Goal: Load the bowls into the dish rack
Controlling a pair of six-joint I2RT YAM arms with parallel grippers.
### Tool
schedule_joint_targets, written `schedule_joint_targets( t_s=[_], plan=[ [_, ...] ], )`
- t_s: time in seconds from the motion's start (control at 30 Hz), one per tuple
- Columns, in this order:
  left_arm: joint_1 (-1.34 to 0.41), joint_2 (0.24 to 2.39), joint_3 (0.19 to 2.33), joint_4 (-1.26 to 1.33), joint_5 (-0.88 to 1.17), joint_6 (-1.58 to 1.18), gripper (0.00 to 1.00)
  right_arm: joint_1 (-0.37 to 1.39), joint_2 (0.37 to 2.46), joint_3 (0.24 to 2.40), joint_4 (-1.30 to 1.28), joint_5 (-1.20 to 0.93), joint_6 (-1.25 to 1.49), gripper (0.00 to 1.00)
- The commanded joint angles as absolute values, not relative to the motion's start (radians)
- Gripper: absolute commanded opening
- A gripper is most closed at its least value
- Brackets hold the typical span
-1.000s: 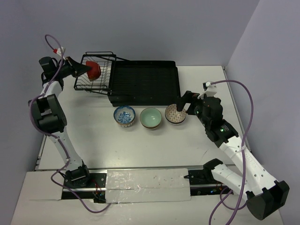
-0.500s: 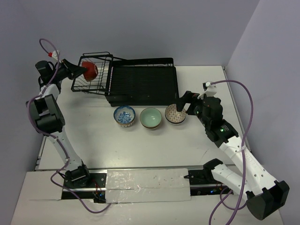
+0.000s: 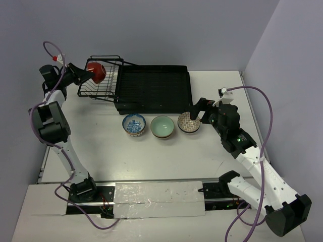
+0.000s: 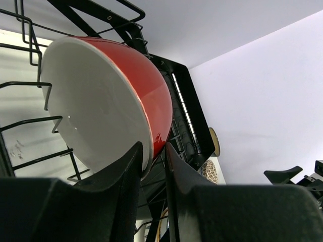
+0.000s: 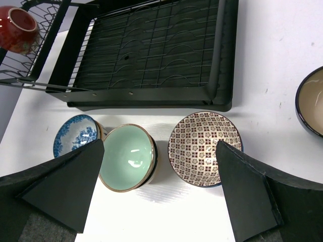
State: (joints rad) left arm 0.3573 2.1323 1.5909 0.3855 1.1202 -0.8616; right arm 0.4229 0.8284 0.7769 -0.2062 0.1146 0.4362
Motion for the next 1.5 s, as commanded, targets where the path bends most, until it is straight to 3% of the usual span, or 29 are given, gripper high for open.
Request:
schedule_joint_targets(
  t_s=[0.0, 0.6, 1.03, 1.47],
  plan=[
    [0.356, 2.12, 1.603, 0.354, 1.063, -0.83, 0.28, 0.426, 0.818, 0.795, -0.193, 0.12, 0.423, 0.99],
    [0.356, 2.079, 1.598, 0.244, 0.944, -0.815, 0.26, 0.426, 0.811, 0.779, -0.181, 0.112, 0.428, 0.99],
    [0.336, 2.025, 1.529, 0.295, 0.885, -0.902, 0.18, 0.426, 0.802, 0.773, -0.178, 0.104, 0.433, 0.99],
    [0.339, 1.996, 1.537, 0.091, 0.747, -0.775, 0.28, 0.426, 0.782, 0.762, -0.181, 0.106, 0.431, 0.99]
  ],
)
